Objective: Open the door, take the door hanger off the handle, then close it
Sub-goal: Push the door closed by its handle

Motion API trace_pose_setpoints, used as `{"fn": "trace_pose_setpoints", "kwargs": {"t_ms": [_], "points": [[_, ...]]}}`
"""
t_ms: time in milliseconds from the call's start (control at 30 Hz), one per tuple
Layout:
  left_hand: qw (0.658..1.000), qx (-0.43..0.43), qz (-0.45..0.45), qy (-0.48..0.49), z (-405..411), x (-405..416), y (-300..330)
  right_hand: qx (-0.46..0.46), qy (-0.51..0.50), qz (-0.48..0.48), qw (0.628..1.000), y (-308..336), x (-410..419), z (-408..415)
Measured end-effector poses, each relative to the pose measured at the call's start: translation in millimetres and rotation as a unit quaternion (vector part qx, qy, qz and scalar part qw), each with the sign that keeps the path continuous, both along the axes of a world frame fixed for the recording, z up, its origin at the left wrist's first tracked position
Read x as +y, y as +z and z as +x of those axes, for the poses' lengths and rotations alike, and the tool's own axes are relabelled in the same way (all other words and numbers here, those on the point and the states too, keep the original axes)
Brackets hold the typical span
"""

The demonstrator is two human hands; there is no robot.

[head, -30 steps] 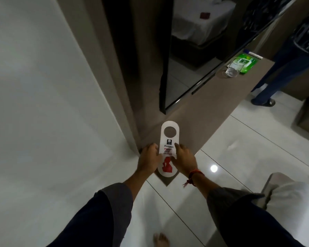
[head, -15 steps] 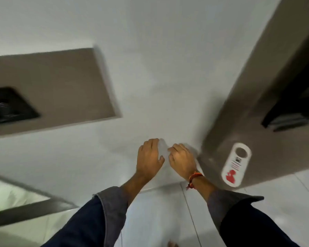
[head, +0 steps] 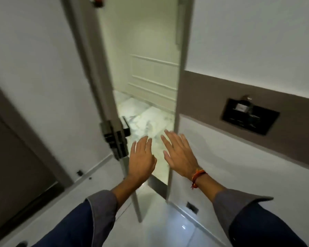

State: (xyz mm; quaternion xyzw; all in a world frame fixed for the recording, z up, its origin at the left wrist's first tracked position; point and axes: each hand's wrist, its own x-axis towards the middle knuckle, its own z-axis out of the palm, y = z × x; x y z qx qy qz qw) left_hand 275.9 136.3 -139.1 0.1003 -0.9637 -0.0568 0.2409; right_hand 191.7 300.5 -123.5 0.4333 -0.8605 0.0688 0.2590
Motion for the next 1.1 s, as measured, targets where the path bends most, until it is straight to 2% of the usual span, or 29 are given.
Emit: {"fn": "trace_pose_setpoints", "kwargs": {"t_ms": [133, 200, 267, 433, 733, 1100], "points": [[0.996, 0.055, -0.068, 0.032, 49.4, -90.3, 16.7, 0.063, 0.084, -0.027, 0.994, 48.9, -112.2, 18.7], [0.993, 0.078, -0.072, 0.049, 63.2, -119.4, 20.7, 0.105, 0.118, -0.044, 0.986, 71.8, -147.9, 22.6], [0.996, 0.045, -0.042, 0.069, 70.5, -144.0, 27.3, 0.158, 0.142, -0.046, 0.976, 94.2, -178.1, 23.9], [0.994, -0.108, -0.013, -0.015, 61.2, -176.3, 12.7, 0.258, 0.135, -0.029, 0.956, 139.1, -219.9, 7.0], [0.989, -0.075, -0.035, -0.12, 18.5, -198.3, -2.6, 0.357, 0.061, 0.025, 0.932, 157.6, -192.8, -56.3], [0.976, -0.07, -0.069, -0.197, -92.7, -159.9, -1.7, 0.355, -0.048, 0.117, 0.926, 171.8, -118.9, -127.5]]}}
